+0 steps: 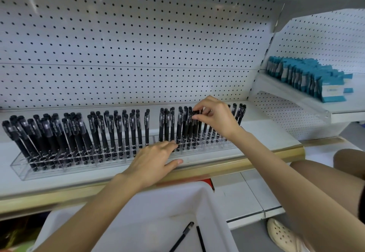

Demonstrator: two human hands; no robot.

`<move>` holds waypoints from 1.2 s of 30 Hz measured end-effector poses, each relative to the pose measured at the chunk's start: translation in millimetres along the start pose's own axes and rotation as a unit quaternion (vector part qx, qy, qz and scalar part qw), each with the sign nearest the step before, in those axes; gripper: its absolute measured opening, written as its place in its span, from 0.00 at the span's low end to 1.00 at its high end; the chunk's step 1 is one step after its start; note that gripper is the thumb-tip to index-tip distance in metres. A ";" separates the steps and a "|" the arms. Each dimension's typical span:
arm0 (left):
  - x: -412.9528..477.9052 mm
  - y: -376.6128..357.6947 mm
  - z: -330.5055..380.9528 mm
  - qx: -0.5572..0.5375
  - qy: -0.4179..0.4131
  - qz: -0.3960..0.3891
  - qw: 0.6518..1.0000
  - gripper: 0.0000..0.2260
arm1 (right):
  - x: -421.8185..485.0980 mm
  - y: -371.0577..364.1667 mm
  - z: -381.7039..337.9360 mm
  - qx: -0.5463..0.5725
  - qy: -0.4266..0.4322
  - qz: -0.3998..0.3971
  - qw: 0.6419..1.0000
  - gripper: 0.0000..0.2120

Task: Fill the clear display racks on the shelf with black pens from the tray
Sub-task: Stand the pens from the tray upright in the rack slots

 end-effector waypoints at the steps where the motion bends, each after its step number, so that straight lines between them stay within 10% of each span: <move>1: 0.2 -0.4 -0.3 -0.001 0.000 0.001 1.000 0.27 | 0.3 0.0 -0.1 0.008 -0.005 0.001 1.000 0.07; 36: 2.3 -1.3 -1.5 -0.007 -0.014 0.015 1.000 0.25 | 2.6 -0.2 5.2 0.131 -0.090 0.011 0.987 0.08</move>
Point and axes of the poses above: each hand's wrist, its own x-axis towards the middle knuckle, its own y-axis out of the back of the hand, z = x × y, the point moved 9 cm from there along x, towards the middle knuckle, and after that the axes turned 6 degrees about x, right-handed, at the moved point
